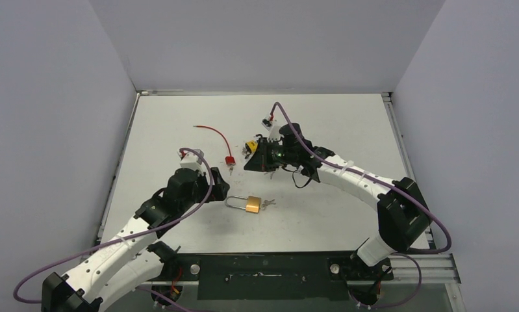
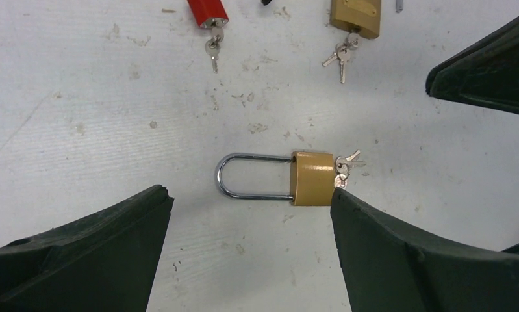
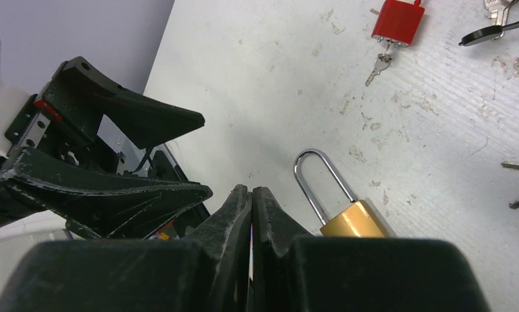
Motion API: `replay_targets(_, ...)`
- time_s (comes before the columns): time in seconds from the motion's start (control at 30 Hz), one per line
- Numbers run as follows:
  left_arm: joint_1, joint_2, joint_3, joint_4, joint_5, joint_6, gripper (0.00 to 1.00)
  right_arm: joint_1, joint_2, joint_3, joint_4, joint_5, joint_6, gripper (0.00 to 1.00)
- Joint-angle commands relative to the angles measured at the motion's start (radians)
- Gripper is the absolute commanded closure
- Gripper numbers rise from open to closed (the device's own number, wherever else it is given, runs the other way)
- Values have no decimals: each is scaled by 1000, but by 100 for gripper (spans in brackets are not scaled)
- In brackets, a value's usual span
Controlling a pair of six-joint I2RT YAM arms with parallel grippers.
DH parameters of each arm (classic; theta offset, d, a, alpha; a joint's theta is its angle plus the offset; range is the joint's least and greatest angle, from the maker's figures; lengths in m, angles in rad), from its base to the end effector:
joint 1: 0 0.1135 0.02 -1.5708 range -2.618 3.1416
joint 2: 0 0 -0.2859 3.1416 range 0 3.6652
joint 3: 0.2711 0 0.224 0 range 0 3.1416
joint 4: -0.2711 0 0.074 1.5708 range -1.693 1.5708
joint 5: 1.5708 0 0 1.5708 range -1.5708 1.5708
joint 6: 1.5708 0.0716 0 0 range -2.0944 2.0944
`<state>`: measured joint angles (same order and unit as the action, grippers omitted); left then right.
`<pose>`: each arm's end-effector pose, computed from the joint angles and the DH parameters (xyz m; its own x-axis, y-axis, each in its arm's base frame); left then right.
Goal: Unlock with the key
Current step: Adjust the lock at the center of the board.
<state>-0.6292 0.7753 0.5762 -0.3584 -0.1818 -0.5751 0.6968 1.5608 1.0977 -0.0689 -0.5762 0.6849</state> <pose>0.1384 -0.0847 0.2533 -0.6063 -0.2203 -0.7641 0.1490 0.9124 -0.3813 0.2453 0.2562 0.2886 -0.8695 -0.0359 -0.4926 -0.4496 0.4706 0.7592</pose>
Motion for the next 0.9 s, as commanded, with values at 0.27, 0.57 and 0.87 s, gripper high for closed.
replay_targets(0.27, 6, -14, -218, 120, 142, -269, 24, 93, 15, -112, -34, 161, -47, 62)
replay_targets(0.57, 8, 95, -251, 250, 94, -269, 28, 210, 121, -21, -219, 463, -241, 50)
replay_targets(0.87, 42, 40, -214, 73, -120, -356, 27, 254, 157, 37, -253, 443, -670, 13)
